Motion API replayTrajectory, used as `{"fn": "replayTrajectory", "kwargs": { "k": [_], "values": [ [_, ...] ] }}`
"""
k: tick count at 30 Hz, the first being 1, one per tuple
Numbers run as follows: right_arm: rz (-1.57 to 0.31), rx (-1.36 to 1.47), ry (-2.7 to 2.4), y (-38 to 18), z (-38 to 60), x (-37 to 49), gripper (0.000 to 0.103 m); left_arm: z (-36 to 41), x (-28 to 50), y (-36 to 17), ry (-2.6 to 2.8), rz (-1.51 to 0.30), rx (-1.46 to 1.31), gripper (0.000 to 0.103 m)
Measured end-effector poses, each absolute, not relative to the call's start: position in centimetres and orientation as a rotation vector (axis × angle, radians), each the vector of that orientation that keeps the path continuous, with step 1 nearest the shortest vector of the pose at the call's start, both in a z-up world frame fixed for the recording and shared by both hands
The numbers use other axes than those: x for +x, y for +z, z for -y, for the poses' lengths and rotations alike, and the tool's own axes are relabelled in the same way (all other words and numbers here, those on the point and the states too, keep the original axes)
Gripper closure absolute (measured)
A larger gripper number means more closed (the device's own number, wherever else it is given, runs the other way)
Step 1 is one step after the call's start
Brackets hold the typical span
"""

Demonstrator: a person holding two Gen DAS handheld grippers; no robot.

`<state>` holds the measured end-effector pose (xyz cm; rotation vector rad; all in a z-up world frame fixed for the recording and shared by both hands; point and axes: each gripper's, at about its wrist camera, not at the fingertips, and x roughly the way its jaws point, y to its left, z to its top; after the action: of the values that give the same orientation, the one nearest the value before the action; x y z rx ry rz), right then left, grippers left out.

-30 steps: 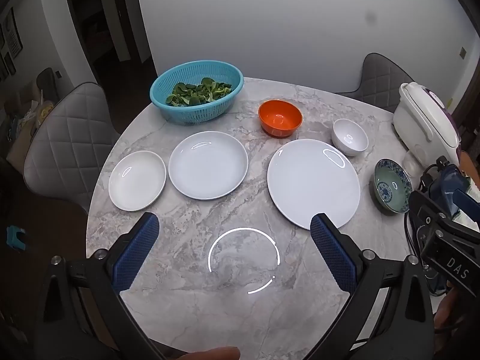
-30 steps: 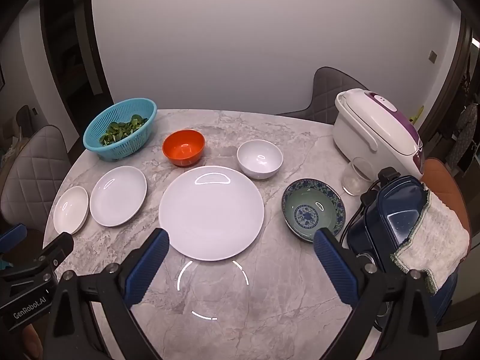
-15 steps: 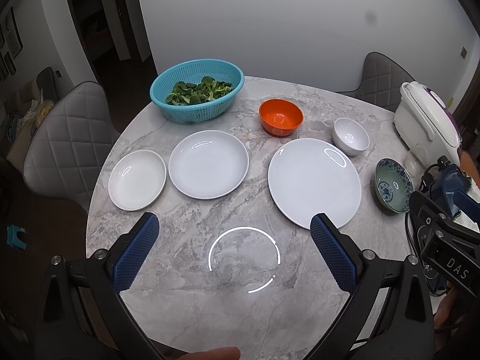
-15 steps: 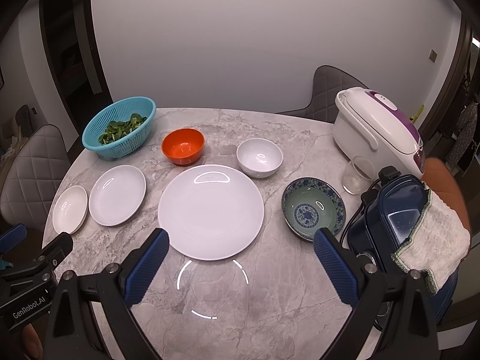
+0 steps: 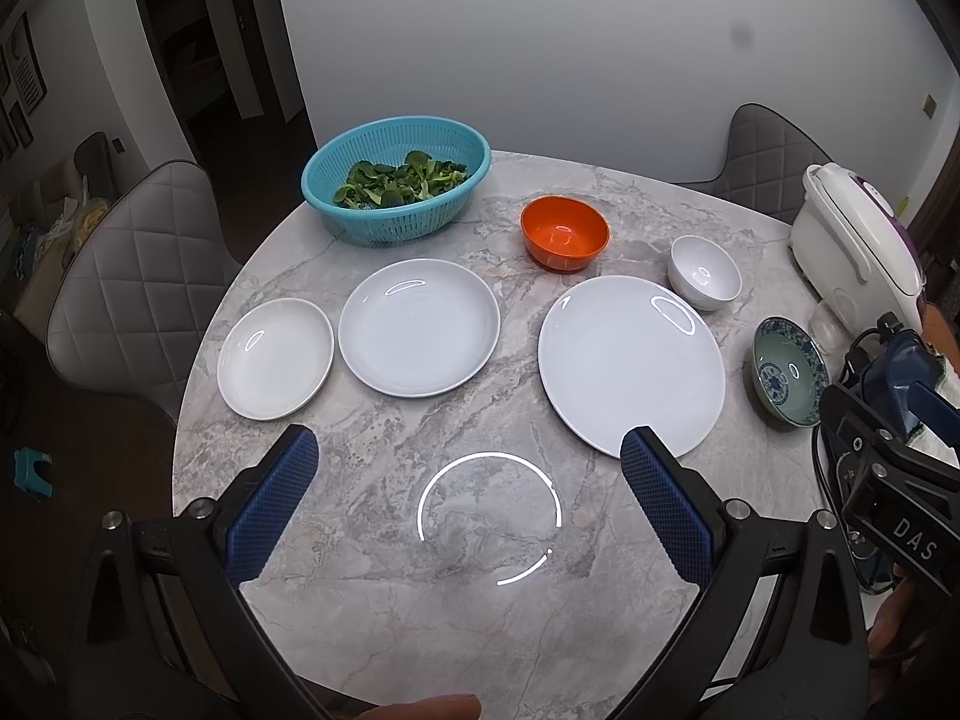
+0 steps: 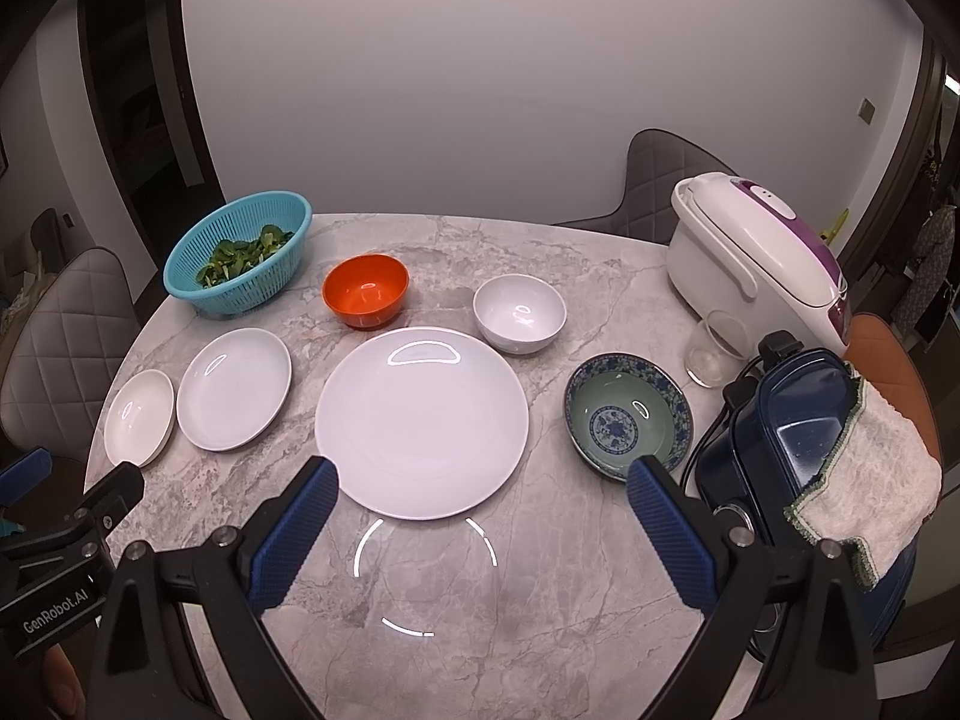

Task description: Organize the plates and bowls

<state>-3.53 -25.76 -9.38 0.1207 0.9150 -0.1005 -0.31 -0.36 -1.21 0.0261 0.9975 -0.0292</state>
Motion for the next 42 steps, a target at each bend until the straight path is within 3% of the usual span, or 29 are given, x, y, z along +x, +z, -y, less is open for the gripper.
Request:
{"fn": "replayTrajectory", "kwargs": {
  "k": [42],
  "values": [
    [-0.926,0.119,-0.104,-9.8,25.2,-3.2,0.004,-0.2,0.2,-2.5,-0.033,-1.021,0.025,0.001]
  ]
}}
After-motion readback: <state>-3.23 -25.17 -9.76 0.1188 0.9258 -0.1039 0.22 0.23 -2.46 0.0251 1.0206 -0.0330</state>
